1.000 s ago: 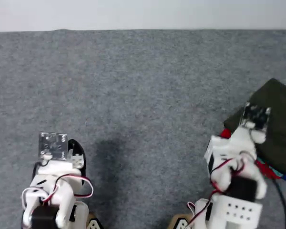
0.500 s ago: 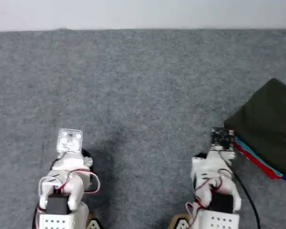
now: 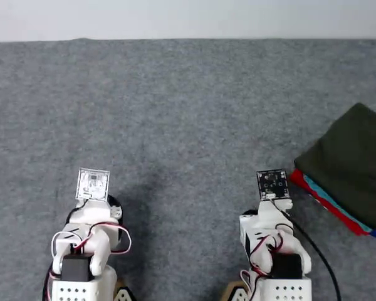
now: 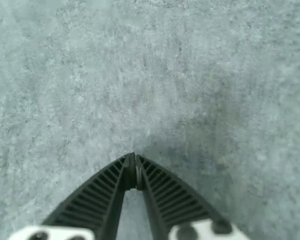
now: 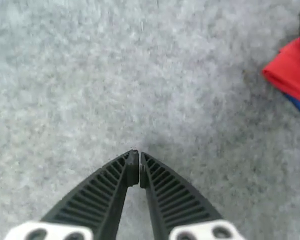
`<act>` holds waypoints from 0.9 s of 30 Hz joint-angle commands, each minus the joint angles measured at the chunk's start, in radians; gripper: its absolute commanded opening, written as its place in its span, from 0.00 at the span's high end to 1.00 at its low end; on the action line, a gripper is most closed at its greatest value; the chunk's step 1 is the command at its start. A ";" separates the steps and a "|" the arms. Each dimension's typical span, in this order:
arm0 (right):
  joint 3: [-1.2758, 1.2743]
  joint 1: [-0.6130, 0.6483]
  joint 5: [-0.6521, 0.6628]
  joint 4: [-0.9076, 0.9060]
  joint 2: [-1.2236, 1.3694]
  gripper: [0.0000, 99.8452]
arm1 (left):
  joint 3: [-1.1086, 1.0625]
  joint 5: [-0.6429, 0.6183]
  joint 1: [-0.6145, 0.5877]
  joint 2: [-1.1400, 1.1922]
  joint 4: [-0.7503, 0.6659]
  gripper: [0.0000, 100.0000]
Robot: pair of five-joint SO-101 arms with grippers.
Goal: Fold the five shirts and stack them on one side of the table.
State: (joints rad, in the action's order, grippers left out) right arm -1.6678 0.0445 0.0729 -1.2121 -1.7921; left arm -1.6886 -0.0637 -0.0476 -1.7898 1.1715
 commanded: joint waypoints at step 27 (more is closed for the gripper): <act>-0.017 -0.096 0.006 -0.085 0.004 0.99 | 0.004 0.003 0.000 0.002 0.038 0.99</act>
State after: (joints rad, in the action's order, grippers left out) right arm -1.6678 -0.0384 0.0729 -1.2935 -1.7921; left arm -1.6886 -0.0637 -0.0476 -1.7898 1.2037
